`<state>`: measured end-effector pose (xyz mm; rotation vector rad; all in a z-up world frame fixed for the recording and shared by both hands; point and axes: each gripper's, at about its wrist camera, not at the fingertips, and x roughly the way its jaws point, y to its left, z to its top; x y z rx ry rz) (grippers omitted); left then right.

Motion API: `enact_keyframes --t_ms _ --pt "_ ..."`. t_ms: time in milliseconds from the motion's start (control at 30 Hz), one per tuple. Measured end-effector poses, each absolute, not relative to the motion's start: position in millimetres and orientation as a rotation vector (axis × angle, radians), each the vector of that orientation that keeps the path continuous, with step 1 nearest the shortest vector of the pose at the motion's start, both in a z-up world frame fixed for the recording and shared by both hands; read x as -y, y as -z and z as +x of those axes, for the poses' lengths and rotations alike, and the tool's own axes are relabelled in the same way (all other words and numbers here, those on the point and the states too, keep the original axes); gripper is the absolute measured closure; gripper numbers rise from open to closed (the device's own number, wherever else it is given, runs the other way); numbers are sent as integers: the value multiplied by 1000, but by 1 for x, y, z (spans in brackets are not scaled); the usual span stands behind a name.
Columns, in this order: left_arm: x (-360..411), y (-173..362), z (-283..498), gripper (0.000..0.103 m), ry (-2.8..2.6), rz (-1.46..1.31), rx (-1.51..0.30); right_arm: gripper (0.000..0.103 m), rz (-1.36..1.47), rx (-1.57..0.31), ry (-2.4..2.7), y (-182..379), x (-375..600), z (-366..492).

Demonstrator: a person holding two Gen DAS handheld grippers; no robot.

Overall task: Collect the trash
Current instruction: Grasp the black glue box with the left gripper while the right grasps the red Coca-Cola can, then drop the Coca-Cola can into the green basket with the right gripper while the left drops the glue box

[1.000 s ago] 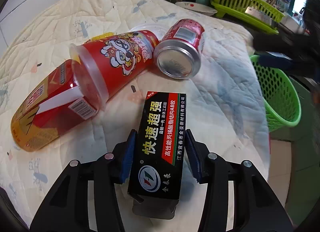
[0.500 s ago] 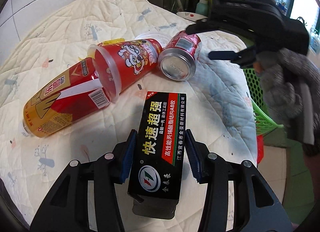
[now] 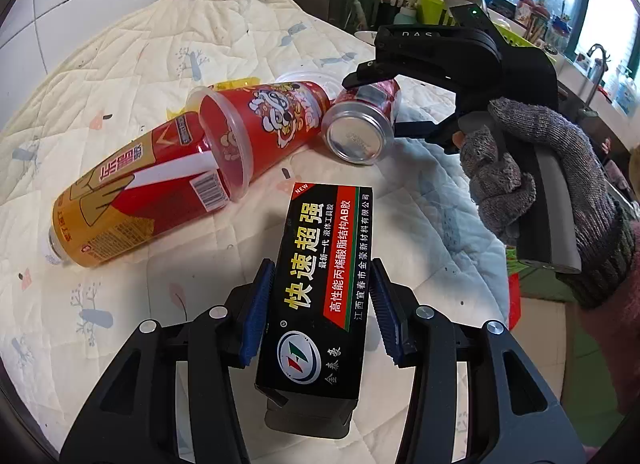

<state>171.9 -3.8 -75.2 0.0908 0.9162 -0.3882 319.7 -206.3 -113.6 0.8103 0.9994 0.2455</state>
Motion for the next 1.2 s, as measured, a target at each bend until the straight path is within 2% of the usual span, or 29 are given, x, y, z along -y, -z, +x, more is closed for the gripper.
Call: enact_keyframes --t_ms 433,767,1200 --pt "3 77 171 56 388 75 -916 28 861 -984 -257 121 207 324" --pt "9 74 168 56 398 78 -904 28 819 -947 -296 104 222 297" --pt "56 59 158 56 471 104 -884 28 630 -888 -191 75 321 212"
